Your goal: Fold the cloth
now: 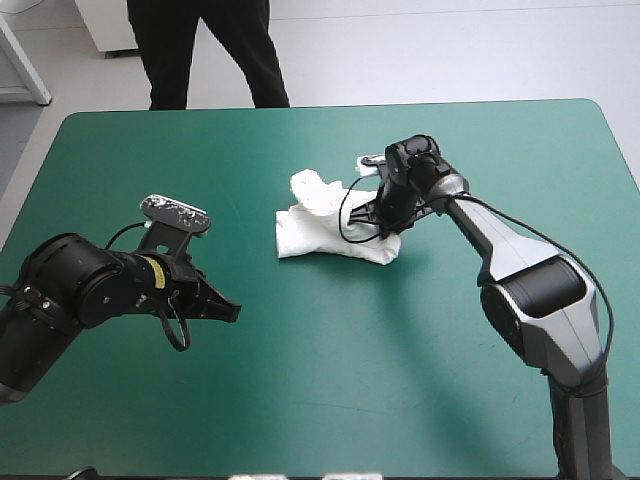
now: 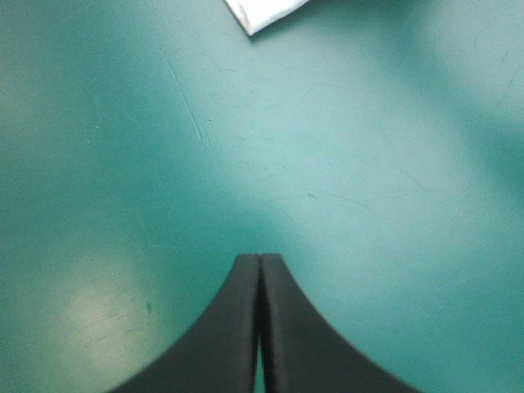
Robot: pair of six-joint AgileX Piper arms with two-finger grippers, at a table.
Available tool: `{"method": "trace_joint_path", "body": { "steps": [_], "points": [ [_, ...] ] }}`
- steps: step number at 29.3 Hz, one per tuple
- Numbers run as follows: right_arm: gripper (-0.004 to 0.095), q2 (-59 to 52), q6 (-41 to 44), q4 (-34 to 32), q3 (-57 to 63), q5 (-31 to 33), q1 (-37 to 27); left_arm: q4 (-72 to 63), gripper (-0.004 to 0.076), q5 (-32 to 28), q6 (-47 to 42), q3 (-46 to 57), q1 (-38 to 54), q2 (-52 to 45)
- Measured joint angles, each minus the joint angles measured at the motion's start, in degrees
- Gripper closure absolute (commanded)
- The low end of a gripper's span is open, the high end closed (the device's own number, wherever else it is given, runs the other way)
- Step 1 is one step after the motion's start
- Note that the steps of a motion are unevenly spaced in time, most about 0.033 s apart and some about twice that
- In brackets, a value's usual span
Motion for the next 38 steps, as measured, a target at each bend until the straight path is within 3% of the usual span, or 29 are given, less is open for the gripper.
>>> {"method": "trace_joint_path", "body": {
  "steps": [5,11,21,31,36,38],
  "points": [
    [0.0925,-4.4,0.5,-1.9,8.0,-2.4,-4.3,0.0,0.0734,0.0,0.2,0.0,0.0,0.0],
    [0.0925,-12.8,2.6,-2.7,22.6,-10.0,-10.2,0.0,0.0734,0.0,0.5,0.0,0.0,0.0],
    [0.0925,-26.2,2.4,-6.7,42.5,-16.0,-26.6,0.0,0.0734,0.0,1.5,0.0,0.0,0.0],
    [0.0925,-31.4,-2.0,-11.2,47.7,-15.7,-43.3,0.0,0.0734,0.0,1.5,0.0,0.0,0.0],
    [0.0916,-31.4,-5.5,-9.8,47.7,-15.7,-46.2,0.0,0.0734,0.0,1.5,0.0,0.0,0.0],
    [0.0856,-31.4,-6.4,-9.1,47.7,-15.9,-46.2,0.0,0.0734,0.0,1.5,0.0,0.0,0.0]
  ]
}}
